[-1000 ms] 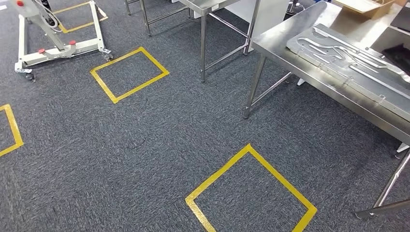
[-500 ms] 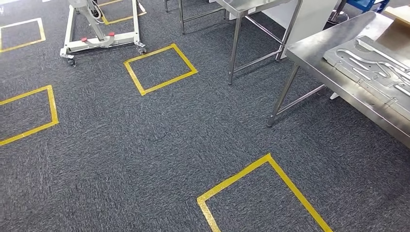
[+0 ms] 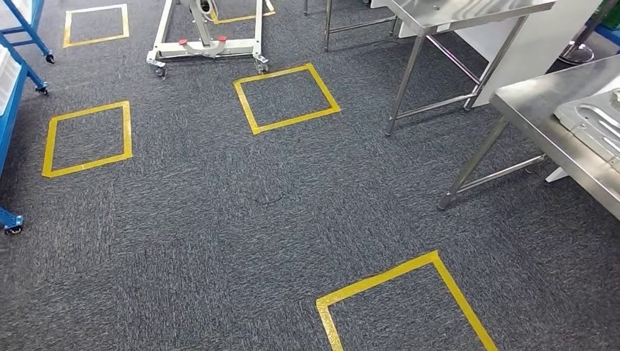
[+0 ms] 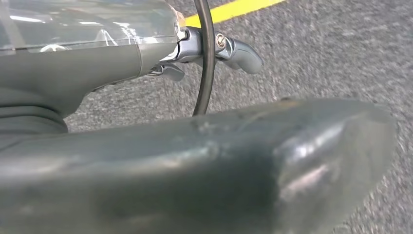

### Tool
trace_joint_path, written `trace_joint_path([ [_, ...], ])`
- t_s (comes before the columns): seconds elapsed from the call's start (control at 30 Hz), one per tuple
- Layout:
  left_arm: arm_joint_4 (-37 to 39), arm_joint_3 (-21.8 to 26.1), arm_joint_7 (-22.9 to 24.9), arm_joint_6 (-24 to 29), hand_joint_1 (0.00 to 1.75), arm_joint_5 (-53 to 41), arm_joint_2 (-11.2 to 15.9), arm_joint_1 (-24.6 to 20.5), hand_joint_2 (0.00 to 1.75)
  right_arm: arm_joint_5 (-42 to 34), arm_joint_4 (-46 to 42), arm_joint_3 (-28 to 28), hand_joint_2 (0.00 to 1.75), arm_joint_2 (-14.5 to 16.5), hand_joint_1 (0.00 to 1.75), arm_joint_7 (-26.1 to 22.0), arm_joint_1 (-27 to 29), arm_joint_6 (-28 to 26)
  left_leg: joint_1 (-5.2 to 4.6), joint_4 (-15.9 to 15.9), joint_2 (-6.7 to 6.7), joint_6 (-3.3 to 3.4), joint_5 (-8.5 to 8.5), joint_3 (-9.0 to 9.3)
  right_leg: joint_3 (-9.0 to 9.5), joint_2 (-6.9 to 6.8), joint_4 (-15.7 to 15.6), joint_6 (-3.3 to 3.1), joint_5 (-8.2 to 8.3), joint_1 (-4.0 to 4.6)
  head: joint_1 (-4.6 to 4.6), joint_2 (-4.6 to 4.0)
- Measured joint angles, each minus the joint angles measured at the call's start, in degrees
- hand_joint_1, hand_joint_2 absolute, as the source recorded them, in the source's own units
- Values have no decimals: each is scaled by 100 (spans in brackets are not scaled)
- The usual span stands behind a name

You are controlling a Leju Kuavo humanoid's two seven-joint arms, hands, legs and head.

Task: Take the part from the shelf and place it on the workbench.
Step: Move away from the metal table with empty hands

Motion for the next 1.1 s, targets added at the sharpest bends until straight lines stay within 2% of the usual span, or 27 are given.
trace_joint_path([
  [0.03, 0, 7, 2, 2, 0, -9, -2, 1, 0, 15, 1, -7, 0, -1, 0, 2, -1, 1, 5, -20, -48, 40, 20, 3, -53, 137, 134, 21, -110, -14, 1, 0],
  [0.1, -3, 16, 4, 4, 0, -28, -6, -14, 0, 53, 5, -27, 0, -2, 0, 5, 13, 3, 0, -39, -153, 96, 53, -7, -351, 444, 757, 33, -478, -18, 1, 0],
  [0.13, -5, 21, 5, 4, 0, -39, -5, -22, 0, 69, 10, -39, 0, -2, 0, 7, 21, 5, -16, -38, -217, 113, 62, -21, -559, 513, 1160, 23, -651, -12, 1, 0],
  [0.17, -7, 27, 5, 7, 0, -49, -5, -25, 0, 81, 16, -49, 0, -2, 0, 8, 27, 11, -37, -38, -291, 123, 68, -30, -734, 539, 1477, 3, -739, 1, 1, 0],
  [0.2, -8, 33, 8, 11, 0, -58, -6, -22, 0, 90, 20, -57, 0, -2, 0, 8, 31, 20, -60, -38, -370, 129, 71, -31, -825, 553, 1607, -32, -710, 19, 1, 0],
  [0.23, -9, 38, 15, 16, 0, -64, -10, -17, 0, 97, 23, -61, 0, -4, 0, 9, 32, 32, -81, -37, -453, 132, 73, -24, -810, 574, 1514, -86, -563, 48, 1, 0],
  [0.27, -9, 43, 24, 23, 0, -69, -17, -14, 0, 103, 24, -63, 0, -9, 0, 9, 32, 46, -95, -38, -536, 134, 74, -8, -684, 625, 1194, -159, -320, 97, 1, 0],
  [0.33, -9, 50, 42, 30, 0, -84, -58, -23, 0, 110, 25, -76, 0, -38, 0, 8, 34, 66, -90, -45, -676, 131, 76, 7, -340, 896, 372, -349, 120, 208, 0, 0],
  [0.37, -9, 52, 47, 34, 0, -97, -81, -36, 0, 111, 25, -90, 0, -55, 0, 4, 33, 71, -73, -49, -742, 119, 82, 0, -224, 1009, 89, -427, 235, 248, 0, 0],
  [0.4, -9, 56, 50, 38, 0, -109, -102, -45, 0, 111, 25, -107, 0, -71, 0, 1, 30, 72, -53, -57, -805, 100, 93, -17, -171, 1077, -53, -484, 267, 269, 1, 0],
  [0.47, -9, 72, 50, 50, 0, -129, -115, -38, 0, 116, 26, -138, 0, -81, 0, -12, 11, 69, -43, -105, -942, 45, 132, -31, -124, 975, -170, -541, 301, 262, 3, 0],
  [0.5, -10, 83, 46, 57, 0, -134, -111, -23, 0, 126, 28, -147, 0, -79, 0, -19, 1, 67, -61, -101, -909, 31, 130, -37, -69, 894, -272, -545, 345, 239, 3, 0],
  [0.53, -11, 94, 41, 64, 0, -139, -107, -14, 0, 139, 31, -155, 0, -76, 0, -32, 1, 65, -82, -15, -793, 14, 67, -79, 0, 806, -391, -555, 396, 211, 1, 0],
  [0.6, -13, 111, 33, 78, 0, -153, -96, -27, 0, 173, 37, -176, 0, -70, 0, -52, 21, 64, -86, 509, -425, -29, -235, -330, 108, 614, -555, -522, 452, 167, -2, 0],
  [0.63, -13, 116, 32, 84, 0, -162, -93, -39, 0, 190, 40, -190, 0, -71, 0, -62, 33, 64, -59, 872, -301, -72, -416, -518, 126, 522, -572, -504, 443, 156, -3, 0],
  [0.67, -13, 119, 31, 87, 0, -172, -89, -46, 0, 208, 44, -203, 0, -72, 0, -67, 36, 64, -19, 1182, -238, -118, -532, -679, 131, 429, -562, -464, 421, 141, -3, 0],
  [0.7, -13, 121, 32, 90, 0, -181, -83, -45, 0, 227, 48, -216, 0, -72, 0, -76, 34, 64, 25, 1342, -202, -168, -551, -766, 133, 342, -538, -417, 390, 116, -3, 0],
  [0.73, -13, 123, 33, 90, 0, -187, -77, -37, 0, 242, 50, -228, 0, -72, 0, -83, 29, 64, 71, 1301, -172, -224, -468, -749, 135, 261, -499, -364, 350, 80, -3, 0],
  [0.77, -13, 126, 36, 90, 0, -196, -69, -29, 0, 256, 53, -240, 0, -72, 0, -87, 23, 64, 122, 1040, -120, -290, -296, -617, 135, 186, -439, -301, 299, 32, -3, 0],
  [0.83, -11, 128, 41, 89, 0, -225, -77, -30, 0, 281, 53, -267, 0, -96, 0, -97, 15, 63, 202, 379, 106, -424, 12, -287, 118, 48, -243, -147, 146, -27, -7, 0],
  [0.87, -10, 129, 46, 86, 0, -237, -85, -39, 0, 295, 56, -280, 0, -108, 0, -103, 13, 63, 213, 205, 189, -419, 76, -196, 106, -2, -142, -80, 67, -37, -8, 0],
  [0.9, -10, 131, 50, 86, 0, -247, -93, -45, 0, 306, 57, -292, 0, -121, 0, -111, 5, 61, 204, 177, 235, -371, 68, -184, 101, -43, -65, -26, 6, -34, -9, 0],
  [0.97, -13, 143, 55, 89, 0, -253, -83, -44, 0, 324, 68, -304, 0, -123, 0, -121, -28, 63, 162, 263, 140, -197, 31, -234, 119, -111, -16, 23, -44, -54, -7, 0],
  [1.0, -14, 149, 52, 91, 0, -256, -72, -39, 0, 330, 74, -305, 0, -122, 0, -122, -46, 64, 149, 264, 87, -140, 30, -247, 128, -74, 6, 40, -83, -78, -7, 0],
  [1.07, -17, 157, 47, 92, 0, -258, -54, -43, 0, 343, 85, -309, 0, -115, 0, -118, -59, 66, 118, 253, -23, -59, 51, -269, 19, 185, 272, 44, -325, -114, -6, 0],
  [1.1, -18, 157, 43, 92, 0, -259, -48, -48, 0, 348, 92, -313, 0, -113, 0, -113, -55, 66, 95, 246, -80, -29, 64, -284, -131, 357, 588, 27, -530, -112, -5, 0],
])
